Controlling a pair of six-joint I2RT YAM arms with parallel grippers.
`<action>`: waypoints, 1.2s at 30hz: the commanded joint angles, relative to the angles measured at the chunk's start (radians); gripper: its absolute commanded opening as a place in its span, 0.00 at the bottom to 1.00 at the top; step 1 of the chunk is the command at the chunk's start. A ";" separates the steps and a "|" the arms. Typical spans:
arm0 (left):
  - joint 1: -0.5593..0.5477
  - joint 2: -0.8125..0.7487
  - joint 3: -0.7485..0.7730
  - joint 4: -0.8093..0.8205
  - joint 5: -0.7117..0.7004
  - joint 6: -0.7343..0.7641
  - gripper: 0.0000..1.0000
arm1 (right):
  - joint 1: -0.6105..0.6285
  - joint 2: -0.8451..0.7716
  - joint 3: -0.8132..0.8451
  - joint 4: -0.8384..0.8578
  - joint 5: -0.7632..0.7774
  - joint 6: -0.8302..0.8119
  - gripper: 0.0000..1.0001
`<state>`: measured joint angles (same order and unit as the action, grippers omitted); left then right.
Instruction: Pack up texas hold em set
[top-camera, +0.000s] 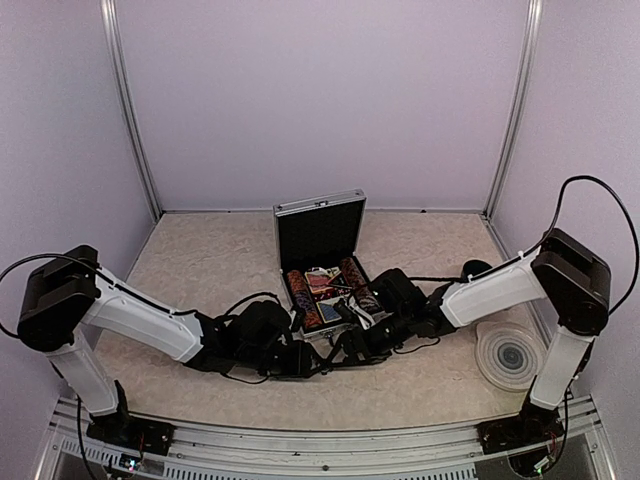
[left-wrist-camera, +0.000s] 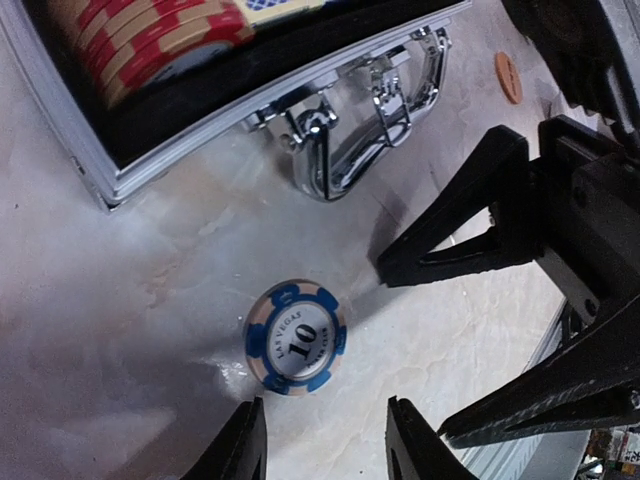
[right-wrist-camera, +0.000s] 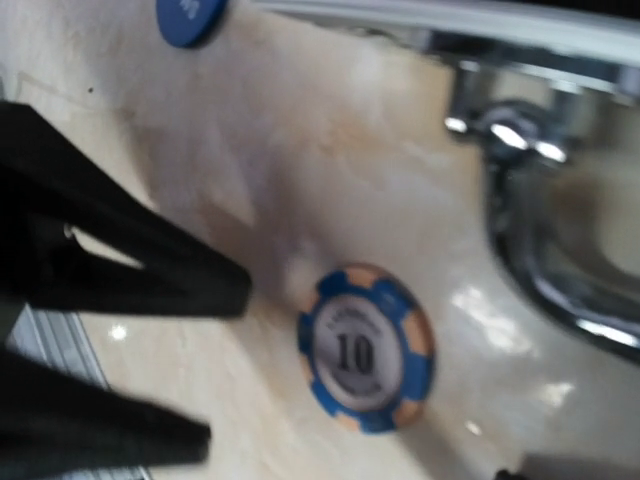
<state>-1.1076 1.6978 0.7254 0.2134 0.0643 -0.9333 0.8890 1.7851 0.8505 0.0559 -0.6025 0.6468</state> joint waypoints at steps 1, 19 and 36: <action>-0.002 0.016 -0.015 0.091 0.034 -0.027 0.41 | 0.017 0.046 0.036 0.001 -0.016 0.008 0.74; -0.011 0.042 -0.034 0.078 -0.002 -0.155 0.41 | 0.024 0.064 0.036 0.062 -0.105 0.056 0.74; 0.011 0.093 -0.056 0.107 0.008 -0.247 0.40 | 0.018 0.072 0.065 -0.010 -0.014 0.031 0.75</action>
<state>-1.1065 1.7584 0.6941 0.3565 0.0769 -1.1458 0.9009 1.8412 0.9012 0.0780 -0.6575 0.6926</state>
